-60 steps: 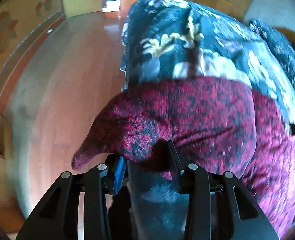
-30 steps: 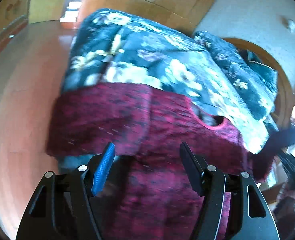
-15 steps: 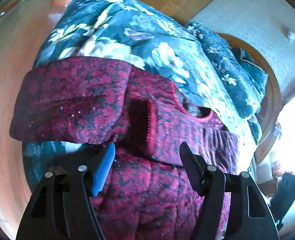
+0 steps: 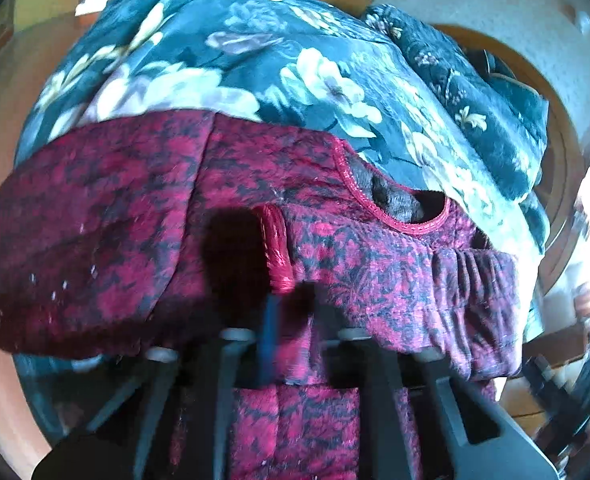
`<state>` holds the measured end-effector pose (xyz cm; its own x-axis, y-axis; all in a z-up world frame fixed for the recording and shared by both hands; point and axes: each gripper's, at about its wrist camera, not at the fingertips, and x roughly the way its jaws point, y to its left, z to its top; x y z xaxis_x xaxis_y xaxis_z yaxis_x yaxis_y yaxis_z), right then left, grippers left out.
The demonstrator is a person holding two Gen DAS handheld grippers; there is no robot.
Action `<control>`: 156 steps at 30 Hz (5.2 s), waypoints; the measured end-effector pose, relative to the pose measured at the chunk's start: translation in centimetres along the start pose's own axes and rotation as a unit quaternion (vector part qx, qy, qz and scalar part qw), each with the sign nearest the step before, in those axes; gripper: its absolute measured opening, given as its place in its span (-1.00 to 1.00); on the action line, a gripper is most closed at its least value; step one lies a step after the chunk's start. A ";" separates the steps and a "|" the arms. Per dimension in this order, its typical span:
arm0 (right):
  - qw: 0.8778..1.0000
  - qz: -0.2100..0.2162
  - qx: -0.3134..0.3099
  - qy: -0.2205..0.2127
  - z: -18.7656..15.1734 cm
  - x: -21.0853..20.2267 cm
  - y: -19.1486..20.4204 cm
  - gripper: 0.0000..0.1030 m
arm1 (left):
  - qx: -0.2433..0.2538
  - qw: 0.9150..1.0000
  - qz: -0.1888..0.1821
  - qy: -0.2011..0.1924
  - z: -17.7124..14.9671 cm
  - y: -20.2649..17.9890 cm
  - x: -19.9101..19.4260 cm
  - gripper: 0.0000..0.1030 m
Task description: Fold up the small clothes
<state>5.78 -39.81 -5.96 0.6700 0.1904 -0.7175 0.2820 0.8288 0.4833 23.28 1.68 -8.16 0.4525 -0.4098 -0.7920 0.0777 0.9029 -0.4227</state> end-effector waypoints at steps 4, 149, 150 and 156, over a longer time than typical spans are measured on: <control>0.999 0.011 0.037 -0.006 3.4 2.3 -0.1 0.32 | 0.003 0.998 -0.039 -0.057 1.2 -1.0 -3.4 -0.96; 0.997 0.029 -0.068 -0.019 -4.8 0.7 8.2 0.81 | 0.149 0.988 -0.047 -0.017 -5.5 -11.2 1.8 -0.51; 0.997 0.035 -0.060 -0.021 -4.5 0.5 7.9 0.81 | 0.156 0.987 -0.045 -0.016 -5.7 -11.3 1.6 -0.51; 0.997 0.082 0.008 0.001 -1.6 2.2 7.3 0.81 | 0.156 0.985 -0.069 -0.028 -6.1 -10.9 -1.1 0.18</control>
<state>8.20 -32.47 -4.83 0.7062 0.3247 -0.6291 0.1798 0.7773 0.6029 16.53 -8.49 -5.34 0.4657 -0.5319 -0.7072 0.4068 0.8384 -0.3626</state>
